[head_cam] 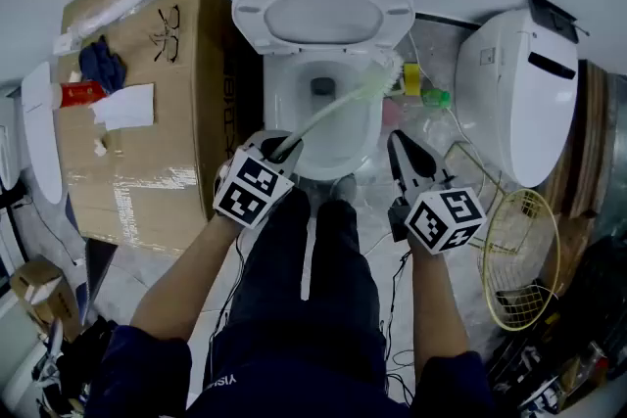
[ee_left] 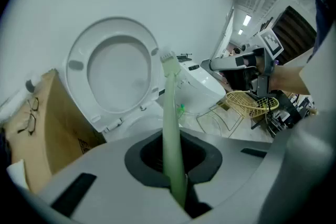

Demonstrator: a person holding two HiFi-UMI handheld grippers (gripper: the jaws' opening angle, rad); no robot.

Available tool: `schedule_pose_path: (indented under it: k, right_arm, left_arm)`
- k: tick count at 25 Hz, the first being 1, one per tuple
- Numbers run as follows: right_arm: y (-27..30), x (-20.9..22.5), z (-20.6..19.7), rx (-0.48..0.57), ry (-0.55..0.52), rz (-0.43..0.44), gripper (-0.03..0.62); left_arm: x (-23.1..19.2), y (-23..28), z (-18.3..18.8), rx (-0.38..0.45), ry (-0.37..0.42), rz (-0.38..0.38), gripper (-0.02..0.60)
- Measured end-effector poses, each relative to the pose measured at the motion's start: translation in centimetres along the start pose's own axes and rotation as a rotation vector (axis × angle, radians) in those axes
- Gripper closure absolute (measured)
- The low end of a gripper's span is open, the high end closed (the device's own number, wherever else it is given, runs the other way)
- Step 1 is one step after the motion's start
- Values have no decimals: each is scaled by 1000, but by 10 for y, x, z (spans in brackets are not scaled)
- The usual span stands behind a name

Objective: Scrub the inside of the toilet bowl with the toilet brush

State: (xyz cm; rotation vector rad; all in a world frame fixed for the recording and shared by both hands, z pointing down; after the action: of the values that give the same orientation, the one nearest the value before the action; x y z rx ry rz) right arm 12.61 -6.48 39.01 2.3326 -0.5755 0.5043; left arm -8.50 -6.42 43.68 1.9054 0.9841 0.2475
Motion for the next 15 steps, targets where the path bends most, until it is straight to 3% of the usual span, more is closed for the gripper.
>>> schedule_pose_path:
  k: [15]
  right_arm:
    - [-60, -91, 117, 172, -160, 70, 589]
  left_arm:
    - [8, -135, 92, 249, 46, 63, 546]
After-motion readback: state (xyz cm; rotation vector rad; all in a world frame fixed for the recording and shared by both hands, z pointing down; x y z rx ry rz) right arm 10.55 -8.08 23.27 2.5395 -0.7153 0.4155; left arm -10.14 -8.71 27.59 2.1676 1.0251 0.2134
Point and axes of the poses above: the fingertips, and each gripper's own axes: y forward along the fingers, x to its right, z out of its top, the point moved 5 cm from there along -y, backward along the fingers, and after that the axes turned 1 degree about z, right-handed, at the moved point
